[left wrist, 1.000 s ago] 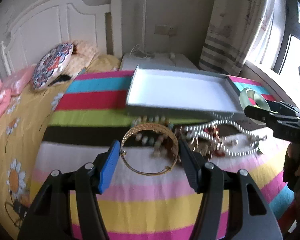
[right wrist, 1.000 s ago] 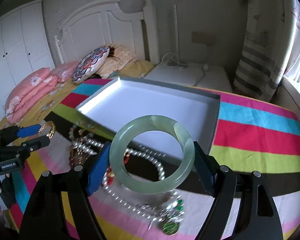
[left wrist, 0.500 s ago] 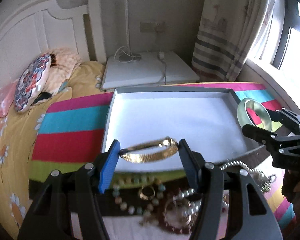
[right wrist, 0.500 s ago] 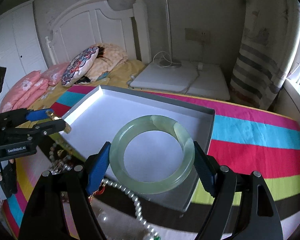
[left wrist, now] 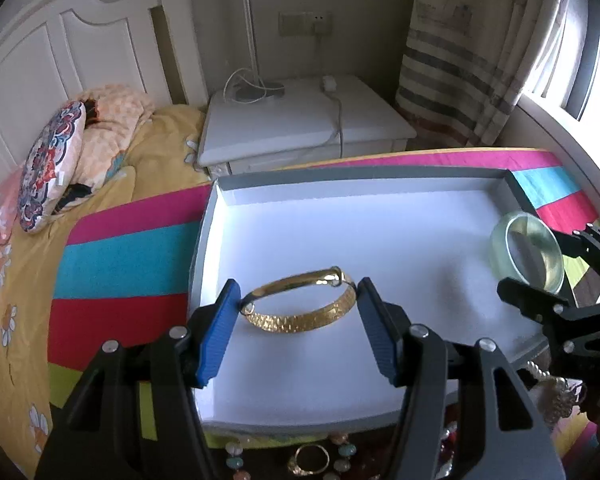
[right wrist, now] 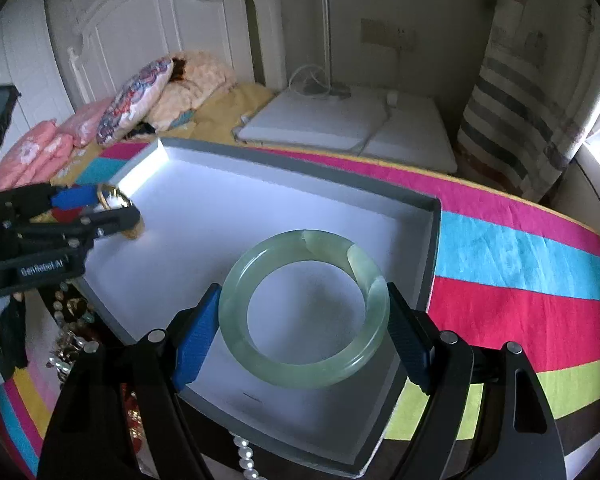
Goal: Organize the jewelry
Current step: 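Lower both bangles into the white tray and open both tools, then withdraw both tools from the tray back toward the jewelry pile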
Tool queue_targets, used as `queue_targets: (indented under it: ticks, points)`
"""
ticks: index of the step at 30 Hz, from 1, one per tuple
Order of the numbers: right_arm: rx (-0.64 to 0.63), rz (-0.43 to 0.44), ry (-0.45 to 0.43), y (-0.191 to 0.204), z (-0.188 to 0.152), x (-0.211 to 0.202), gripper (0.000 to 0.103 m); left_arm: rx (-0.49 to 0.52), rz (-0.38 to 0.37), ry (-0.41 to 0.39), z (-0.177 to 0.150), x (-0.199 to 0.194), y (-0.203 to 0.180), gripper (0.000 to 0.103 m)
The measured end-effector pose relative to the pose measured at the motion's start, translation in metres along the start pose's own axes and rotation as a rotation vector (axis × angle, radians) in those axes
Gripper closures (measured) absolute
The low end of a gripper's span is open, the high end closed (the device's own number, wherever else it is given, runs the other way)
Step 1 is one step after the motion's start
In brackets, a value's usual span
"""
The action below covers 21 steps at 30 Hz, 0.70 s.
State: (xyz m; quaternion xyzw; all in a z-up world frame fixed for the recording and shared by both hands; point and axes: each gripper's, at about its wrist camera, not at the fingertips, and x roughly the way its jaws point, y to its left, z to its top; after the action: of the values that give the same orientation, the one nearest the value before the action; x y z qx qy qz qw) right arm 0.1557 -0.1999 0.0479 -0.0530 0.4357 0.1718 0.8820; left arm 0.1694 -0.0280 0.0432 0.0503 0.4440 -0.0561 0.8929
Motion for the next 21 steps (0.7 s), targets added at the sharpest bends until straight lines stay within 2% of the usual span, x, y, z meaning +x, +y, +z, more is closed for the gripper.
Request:
queue_targets:
  ticks: [2,4,11,14,17,21]
  points:
    - [0.01,-0.006,-0.004,-0.002,0.001,0.0,0.025,0.001,-0.01,0.022,0.003,0.003,0.001,0.042]
    - [0.026,-0.024,-0.021,-0.006,0.004,-0.006,0.017,-0.001,-0.005,0.028,0.003,0.004,0.002,0.025]
    - [0.027,0.02,-0.134,-0.007,0.0,-0.047,0.016,0.003,0.034,-0.003,-0.013,-0.009,0.007,0.021]
    - [-0.009,0.04,-0.165,0.004,-0.007,-0.061,0.016,-0.023,0.027,-0.027,-0.021,-0.02,0.013,0.014]
    - [-0.018,0.03,-0.179,0.011,-0.015,-0.068,0.016,-0.049,0.021,-0.059,-0.027,-0.033,0.018,0.011]
    - [0.018,0.033,-0.172,0.008,-0.023,-0.069,0.016,-0.064,0.052,-0.112,-0.04,-0.054,0.019,0.003]
